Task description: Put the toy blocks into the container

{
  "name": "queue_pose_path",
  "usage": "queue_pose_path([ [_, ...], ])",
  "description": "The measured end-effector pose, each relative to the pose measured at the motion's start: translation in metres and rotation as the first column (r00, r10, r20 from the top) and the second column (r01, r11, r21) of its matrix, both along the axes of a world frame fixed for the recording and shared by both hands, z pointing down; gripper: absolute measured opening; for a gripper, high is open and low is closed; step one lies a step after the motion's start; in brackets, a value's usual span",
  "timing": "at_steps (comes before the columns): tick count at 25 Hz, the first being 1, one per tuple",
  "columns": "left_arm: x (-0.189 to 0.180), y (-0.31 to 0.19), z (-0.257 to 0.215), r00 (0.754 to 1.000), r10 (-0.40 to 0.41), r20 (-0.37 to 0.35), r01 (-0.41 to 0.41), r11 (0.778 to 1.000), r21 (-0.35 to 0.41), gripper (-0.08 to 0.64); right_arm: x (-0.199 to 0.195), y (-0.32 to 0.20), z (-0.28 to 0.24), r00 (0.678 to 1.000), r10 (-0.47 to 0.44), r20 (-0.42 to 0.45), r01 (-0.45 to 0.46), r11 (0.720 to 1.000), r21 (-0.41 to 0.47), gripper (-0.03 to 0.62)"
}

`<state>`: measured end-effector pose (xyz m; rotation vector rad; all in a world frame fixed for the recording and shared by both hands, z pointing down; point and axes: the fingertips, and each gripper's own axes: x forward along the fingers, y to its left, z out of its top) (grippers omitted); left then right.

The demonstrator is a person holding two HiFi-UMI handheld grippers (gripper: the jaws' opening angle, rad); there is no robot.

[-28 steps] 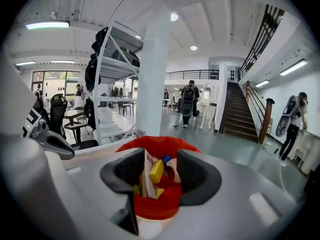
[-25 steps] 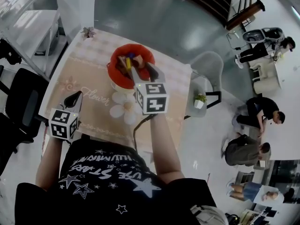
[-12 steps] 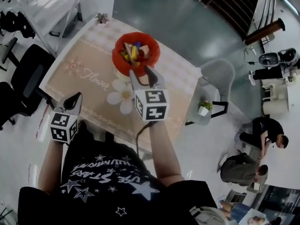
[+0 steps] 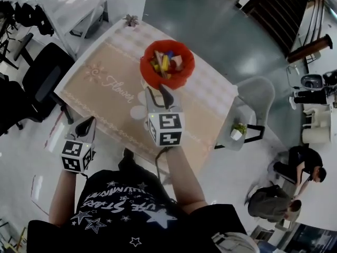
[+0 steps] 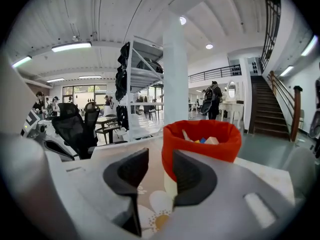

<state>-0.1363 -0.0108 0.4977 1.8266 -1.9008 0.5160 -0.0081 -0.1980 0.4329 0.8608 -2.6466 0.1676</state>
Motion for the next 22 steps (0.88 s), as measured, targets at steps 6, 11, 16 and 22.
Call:
queue_pose_path([
  [6, 0.000, 0.024, -0.003, 0.999, -0.035, -0.029, 0.035, 0.999, 0.031, 0.011, -0.015, 0.035, 0.017, 0.998, -0.047, -0.047, 0.046, 0.999, -0.026, 0.100],
  [11, 0.004, 0.063, -0.003, 0.998, -0.054, -0.041, 0.056, 0.998, 0.031, 0.011, -0.009, 0.064, 0.010, 1.000, -0.016, -0.022, 0.016, 1.000, -0.017, 0.005],
  [16, 0.007, 0.104, -0.009, 0.997, -0.070, -0.038, 0.072, 0.997, 0.043, 0.011, -0.003, 0.106, 0.007, 0.999, -0.024, -0.031, 0.024, 1.000, -0.014, 0.005],
  [22, 0.016, 0.157, -0.018, 0.995, -0.092, -0.042, 0.095, 0.993, 0.067, 0.011, 0.008, 0.166, 0.011, 0.997, -0.051, -0.052, 0.050, 0.998, -0.029, 0.005],
])
